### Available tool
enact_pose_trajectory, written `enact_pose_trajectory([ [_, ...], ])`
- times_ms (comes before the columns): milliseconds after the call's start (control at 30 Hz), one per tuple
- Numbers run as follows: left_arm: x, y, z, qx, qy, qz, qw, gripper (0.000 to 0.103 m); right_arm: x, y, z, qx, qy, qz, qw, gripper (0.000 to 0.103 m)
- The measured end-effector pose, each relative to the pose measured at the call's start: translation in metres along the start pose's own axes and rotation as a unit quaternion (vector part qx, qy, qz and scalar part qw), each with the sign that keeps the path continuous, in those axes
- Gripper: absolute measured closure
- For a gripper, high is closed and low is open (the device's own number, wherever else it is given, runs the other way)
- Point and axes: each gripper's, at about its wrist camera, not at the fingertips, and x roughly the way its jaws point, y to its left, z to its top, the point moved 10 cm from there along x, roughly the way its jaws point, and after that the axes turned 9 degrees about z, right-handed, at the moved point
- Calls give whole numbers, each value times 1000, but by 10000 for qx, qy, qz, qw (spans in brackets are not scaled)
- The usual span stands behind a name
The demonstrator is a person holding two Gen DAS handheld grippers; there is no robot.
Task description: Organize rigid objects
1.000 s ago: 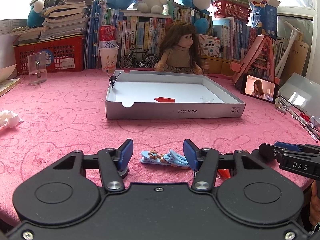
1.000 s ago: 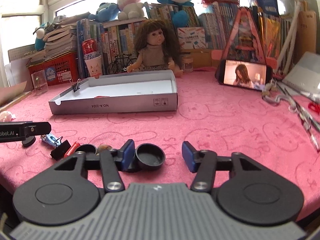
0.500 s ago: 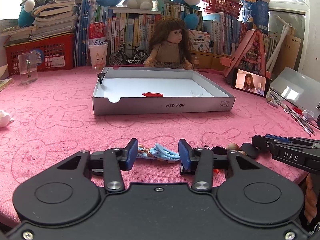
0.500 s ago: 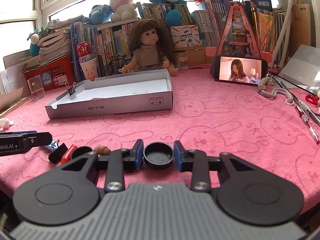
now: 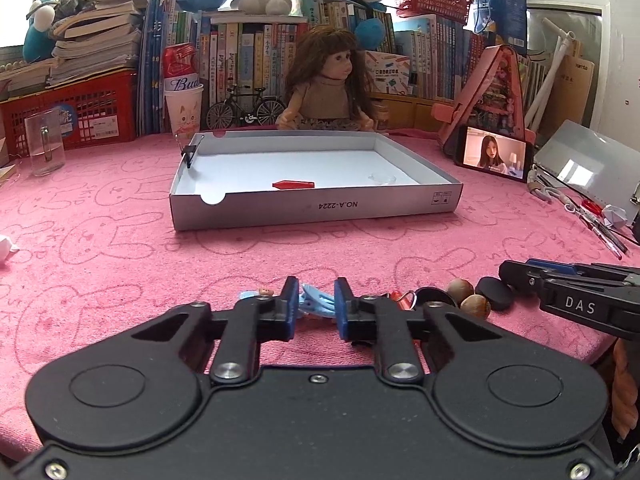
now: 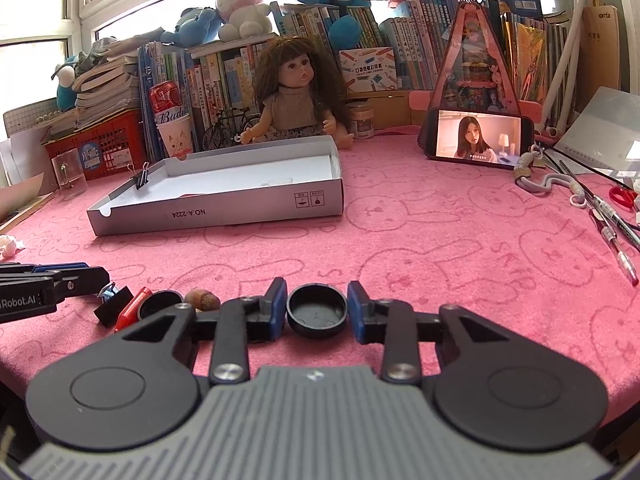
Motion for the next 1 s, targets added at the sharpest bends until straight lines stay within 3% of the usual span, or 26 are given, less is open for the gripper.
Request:
enact_pose_trajectory([
  [67,0,3,1,-27,-14,41,10000,94,0,0,0,4,0,-1,10000,65],
  [333,6,19,5,-44,1,390,9992,95,0,0,0,0,0,-2,10000,63],
  [533,3,8,3,179,34,-40,9998,89,0,0,0,-1,2,-2,10000,61],
  [667,5,1,-2,277,100,-27,9996,87,0,0,0,1,3,3,10000,61],
  [700,5,1,-2,298,91,-20,9995,86,0,0,0,0,3,2,10000,61],
  [767,5,2,-1,347,35,49,9994,69,1,0,0,2,3,0,10000,61],
  [833,7,3,1,452,-35,92,9989,62,0,0,0,-2,3,-1,10000,61],
  [1000,19,-2,-1,893,-15,90,9960,60,0,0,0,-6,5,-2,10000,61],
])
